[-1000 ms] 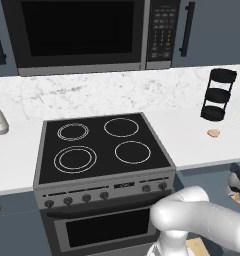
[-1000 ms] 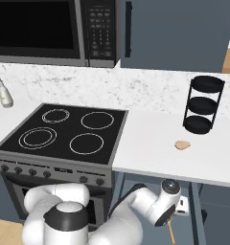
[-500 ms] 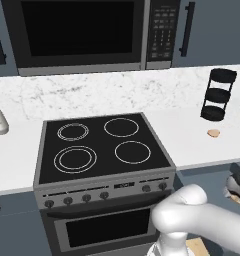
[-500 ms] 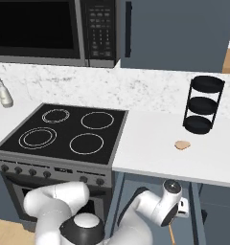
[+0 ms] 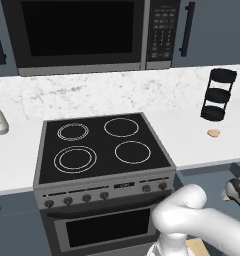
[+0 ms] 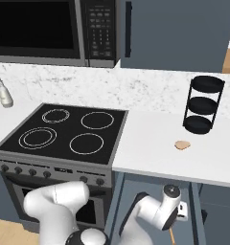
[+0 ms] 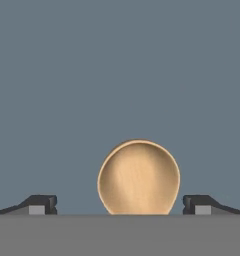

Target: Pick the wooden spoon from the drawer and place it on the counter.

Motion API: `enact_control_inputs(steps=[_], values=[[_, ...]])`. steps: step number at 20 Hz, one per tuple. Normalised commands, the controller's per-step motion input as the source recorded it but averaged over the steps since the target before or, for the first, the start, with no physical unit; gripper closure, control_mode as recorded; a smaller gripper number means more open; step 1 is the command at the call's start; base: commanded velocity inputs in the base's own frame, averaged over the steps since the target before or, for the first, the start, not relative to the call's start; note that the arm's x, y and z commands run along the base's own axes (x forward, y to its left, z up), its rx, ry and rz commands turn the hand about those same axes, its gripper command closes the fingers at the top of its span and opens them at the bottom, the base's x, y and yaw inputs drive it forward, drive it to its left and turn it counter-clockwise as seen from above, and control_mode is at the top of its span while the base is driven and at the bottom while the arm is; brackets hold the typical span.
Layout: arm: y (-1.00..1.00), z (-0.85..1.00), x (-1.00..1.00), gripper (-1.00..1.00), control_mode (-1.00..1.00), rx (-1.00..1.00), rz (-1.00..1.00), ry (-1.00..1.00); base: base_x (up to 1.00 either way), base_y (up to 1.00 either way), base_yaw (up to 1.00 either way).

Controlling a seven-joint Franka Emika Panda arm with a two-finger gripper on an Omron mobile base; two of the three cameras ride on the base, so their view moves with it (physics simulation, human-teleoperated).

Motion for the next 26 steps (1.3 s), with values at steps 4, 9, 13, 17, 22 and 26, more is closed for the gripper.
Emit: enact_control_inputs(steps=[4, 9, 13, 17, 22, 26], values=[[-0.01, -0.20, 0.06, -1.00, -1.00, 0.00, 0.00, 0.00, 0.00, 0.00, 0.00], [-0.10, -0.17, 0.10, -1.00, -1.00, 0.00, 0.00, 0.00, 0.00, 0.00, 0.00], [-0.14, -0.15, 0.06, -1.00, -1.00, 0.00, 0.00, 0.00, 0.00, 0.00, 0.00], [-0.09, -0.14, 0.00, 1.00, -1.00, 0.00, 0.00, 0.00, 0.00, 0.00, 0.00], [0.00, 0.00, 0.00, 1.00, -1.00, 0.00, 0.00, 0.00, 0.00, 0.00, 0.00], [0.00, 0.01, -0.09, 1.00, -1.00, 0.00, 0.00, 0.00, 0.00, 0.00, 0.00]])
